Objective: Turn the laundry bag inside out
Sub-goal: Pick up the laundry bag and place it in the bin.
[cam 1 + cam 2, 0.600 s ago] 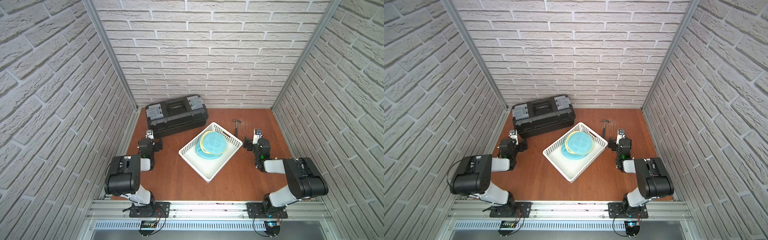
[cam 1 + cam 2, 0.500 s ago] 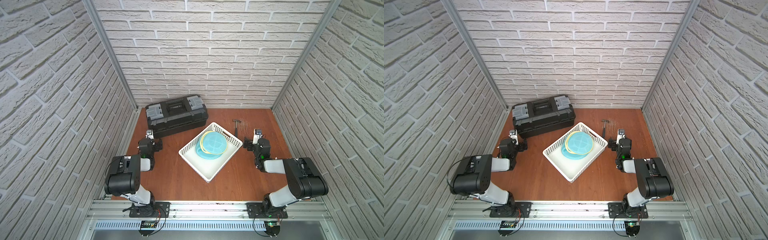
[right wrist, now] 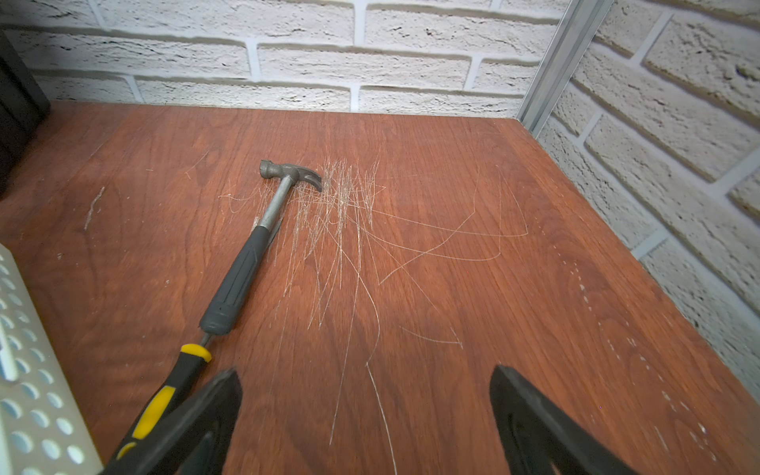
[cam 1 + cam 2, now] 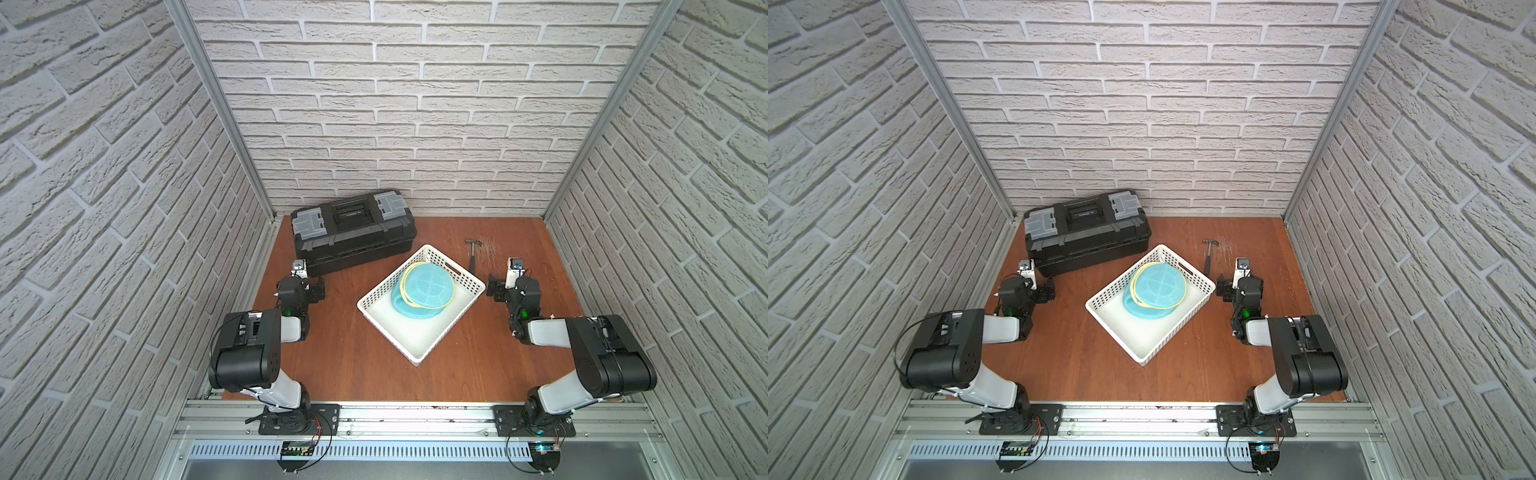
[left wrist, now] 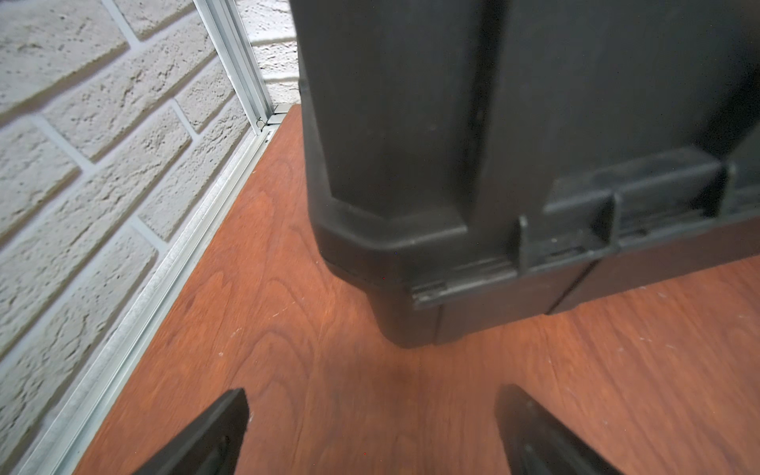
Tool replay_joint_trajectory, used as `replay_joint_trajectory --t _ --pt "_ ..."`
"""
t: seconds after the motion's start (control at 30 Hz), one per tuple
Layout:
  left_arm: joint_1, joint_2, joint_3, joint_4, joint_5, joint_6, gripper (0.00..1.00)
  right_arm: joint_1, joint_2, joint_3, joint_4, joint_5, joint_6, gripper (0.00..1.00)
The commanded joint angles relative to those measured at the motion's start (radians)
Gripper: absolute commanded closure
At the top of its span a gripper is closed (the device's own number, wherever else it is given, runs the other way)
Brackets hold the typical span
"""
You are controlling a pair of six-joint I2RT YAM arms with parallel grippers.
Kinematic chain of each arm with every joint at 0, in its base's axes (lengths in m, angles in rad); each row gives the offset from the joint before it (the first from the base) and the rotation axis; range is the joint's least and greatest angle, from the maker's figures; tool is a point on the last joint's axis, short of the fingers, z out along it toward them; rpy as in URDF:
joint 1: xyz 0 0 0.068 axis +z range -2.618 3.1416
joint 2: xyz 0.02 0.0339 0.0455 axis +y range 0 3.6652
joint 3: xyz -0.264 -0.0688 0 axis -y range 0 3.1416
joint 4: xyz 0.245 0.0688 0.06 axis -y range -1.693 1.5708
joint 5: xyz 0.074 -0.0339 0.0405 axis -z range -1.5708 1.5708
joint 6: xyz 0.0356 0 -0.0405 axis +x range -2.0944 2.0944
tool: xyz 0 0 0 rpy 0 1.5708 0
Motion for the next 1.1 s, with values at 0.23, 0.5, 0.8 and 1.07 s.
replay_joint_trajectory --t 0.23,0.5,0.8,1.07 --pt "-0.045 -0.269 0.082 -0.289 -0.09 0.014 0.02 0.0 -0.275 0.275 -0.641 0.057 0.04 0.01" --pt "-0.044 -0.355 0.246 -0.602 -0.212 -0.26 0.02 -0.003 -0.453 0.328 -0.826 0.129 0.428 0.01" --pt "-0.085 -0.397 0.306 -0.767 -0.013 -0.544 0.03 0.023 -0.44 0.446 -1.079 -0.181 0.413 0.08" --pt "-0.383 -0.448 0.372 -0.928 -0.05 -0.65 0.09 0.242 -0.495 0.378 -1.125 -0.134 0.433 0.05"
